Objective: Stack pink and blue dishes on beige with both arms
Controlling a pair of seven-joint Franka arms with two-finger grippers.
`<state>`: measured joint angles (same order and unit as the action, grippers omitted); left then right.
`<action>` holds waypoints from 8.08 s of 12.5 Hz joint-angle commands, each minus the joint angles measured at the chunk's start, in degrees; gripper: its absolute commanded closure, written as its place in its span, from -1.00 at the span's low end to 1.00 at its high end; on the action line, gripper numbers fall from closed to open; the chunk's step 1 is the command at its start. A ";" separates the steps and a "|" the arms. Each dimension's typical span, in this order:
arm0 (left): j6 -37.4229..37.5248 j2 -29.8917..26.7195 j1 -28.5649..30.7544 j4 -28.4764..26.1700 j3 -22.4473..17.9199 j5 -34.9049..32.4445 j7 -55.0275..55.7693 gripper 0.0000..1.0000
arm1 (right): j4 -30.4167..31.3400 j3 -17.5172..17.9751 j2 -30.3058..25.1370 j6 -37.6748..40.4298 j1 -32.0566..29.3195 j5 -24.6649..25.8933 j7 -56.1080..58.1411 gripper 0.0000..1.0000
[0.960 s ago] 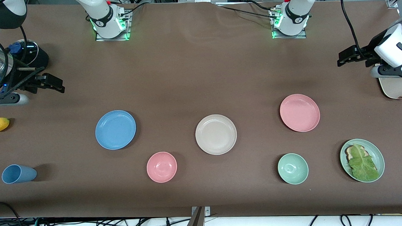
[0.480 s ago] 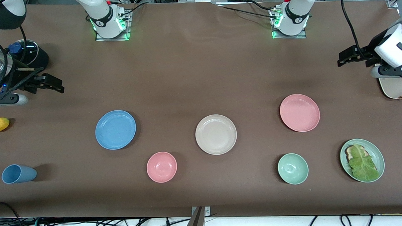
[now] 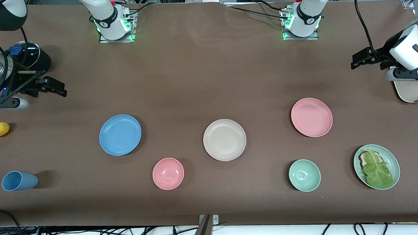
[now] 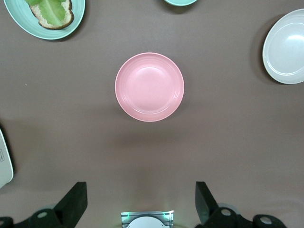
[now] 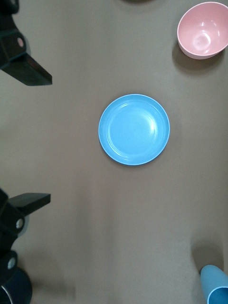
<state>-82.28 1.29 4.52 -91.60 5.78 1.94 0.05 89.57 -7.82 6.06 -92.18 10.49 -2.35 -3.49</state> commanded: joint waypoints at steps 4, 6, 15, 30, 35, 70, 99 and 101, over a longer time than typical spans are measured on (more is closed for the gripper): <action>0.45 5.91 0.05 2.66 0.02 -0.27 -0.57 -1.00 | -1.51 0.09 0.35 1.30 -0.30 -0.02 -0.55 -1.00; 0.37 10.21 0.14 2.66 0.02 -0.18 -0.57 -1.00 | -1.51 0.09 0.35 1.30 -0.30 -0.02 -0.55 -1.00; -9.03 21.28 0.67 2.74 0.02 1.67 -1.27 -1.00 | -1.51 0.09 0.35 1.30 -0.30 -0.02 -0.55 -1.00; -23.09 33.34 15.52 -0.93 0.02 19.94 -31.60 -1.00 | -1.51 0.09 0.35 1.30 -0.30 -0.02 -0.55 -1.00; -31.61 33.26 16.57 -8.84 -0.06 23.98 -36.94 -1.00 | -1.51 0.09 0.35 1.30 -0.30 -0.02 -0.55 -1.00; -32.76 31.50 1.38 -2.71 5.82 28.12 -6.57 1.00 | 4.53 0.09 10.46 -13.25 -0.47 0.68 6.82 -0.99; -57.38 43.28 -18.76 -0.77 4.86 28.12 8.57 0.29 | 26.35 1.41 23.65 -55.39 -3.37 -3.71 10.61 0.49; -57.38 43.10 -18.67 -0.60 4.86 28.21 8.74 -0.07 | 26.35 1.41 23.64 -55.30 -3.37 -3.80 10.52 0.87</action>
<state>-139.49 43.47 -13.19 -94.03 11.42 28.96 8.67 116.04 -7.04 29.85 -147.12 7.77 -4.94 6.03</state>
